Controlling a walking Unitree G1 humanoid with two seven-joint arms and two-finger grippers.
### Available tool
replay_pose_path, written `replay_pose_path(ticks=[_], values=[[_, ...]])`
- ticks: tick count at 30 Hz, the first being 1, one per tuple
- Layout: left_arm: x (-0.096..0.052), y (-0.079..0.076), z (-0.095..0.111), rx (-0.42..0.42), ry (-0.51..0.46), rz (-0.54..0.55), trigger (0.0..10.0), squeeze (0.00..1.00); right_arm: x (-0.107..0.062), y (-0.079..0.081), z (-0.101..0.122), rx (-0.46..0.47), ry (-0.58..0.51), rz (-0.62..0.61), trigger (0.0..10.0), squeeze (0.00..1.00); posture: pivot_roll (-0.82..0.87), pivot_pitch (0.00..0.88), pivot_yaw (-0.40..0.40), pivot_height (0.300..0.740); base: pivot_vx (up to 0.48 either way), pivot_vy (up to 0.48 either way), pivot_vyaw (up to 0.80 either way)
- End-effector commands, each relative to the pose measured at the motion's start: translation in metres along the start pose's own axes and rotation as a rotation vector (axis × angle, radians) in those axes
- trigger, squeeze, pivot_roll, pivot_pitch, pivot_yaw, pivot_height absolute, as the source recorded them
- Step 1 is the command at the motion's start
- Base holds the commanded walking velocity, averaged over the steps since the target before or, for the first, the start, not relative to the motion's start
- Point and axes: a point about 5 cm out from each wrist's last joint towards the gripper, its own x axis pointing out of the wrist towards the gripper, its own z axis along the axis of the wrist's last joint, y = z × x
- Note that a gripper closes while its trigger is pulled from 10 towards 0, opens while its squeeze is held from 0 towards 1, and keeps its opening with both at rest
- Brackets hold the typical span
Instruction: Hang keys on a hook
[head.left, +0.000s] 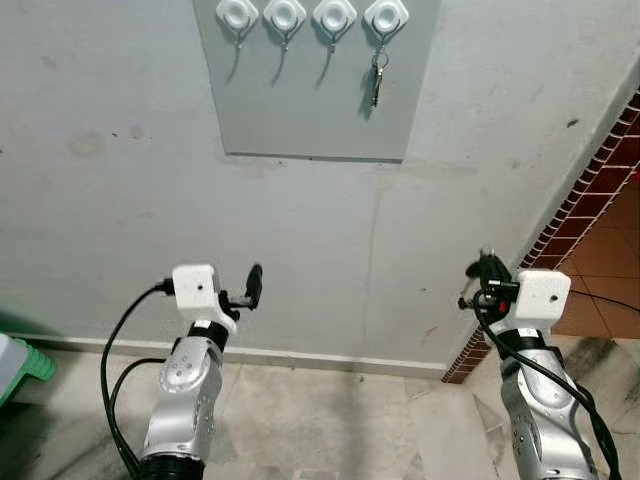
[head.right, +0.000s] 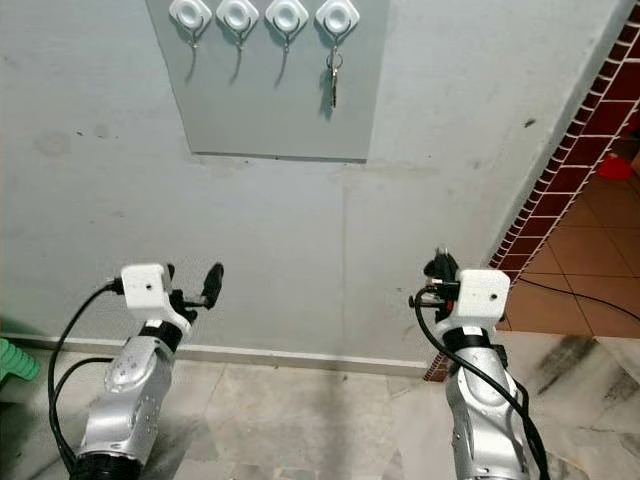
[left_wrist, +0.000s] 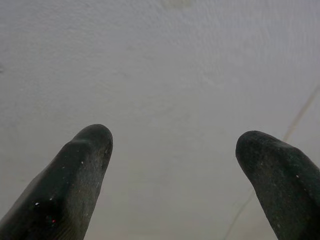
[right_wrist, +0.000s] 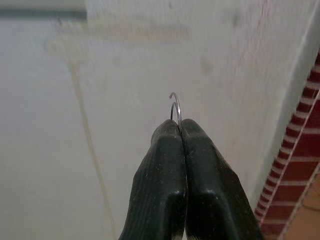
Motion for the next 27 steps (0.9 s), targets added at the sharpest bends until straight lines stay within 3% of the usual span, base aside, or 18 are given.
replay_pose_path(ticks=[1, 22, 27], values=[[-0.002, 0.001, -0.006, 0.029, 0.010, 0.005, 10.0, 0.00, -0.004, -0.002, -0.009, -0.019, 0.026, 0.006, 10.0, 0.00, -0.05, 0.024, 0.005, 0.740, 0.000, 0.000, 0.00], [0.011, -0.002, 0.003, -0.032, -0.035, -0.031, 10.0, 0.00, 0.004, 0.004, -0.003, 0.000, -0.034, 0.017, 10.0, 0.00, -0.05, 0.006, 0.010, 0.740, 0.000, 0.000, 0.00], [0.012, -0.002, 0.003, -0.043, -0.034, -0.029, 10.0, 0.00, 0.004, 0.005, -0.003, 0.001, -0.037, 0.019, 10.0, 0.00, -0.05, 0.002, 0.012, 0.740, 0.000, 0.279, 0.00]])
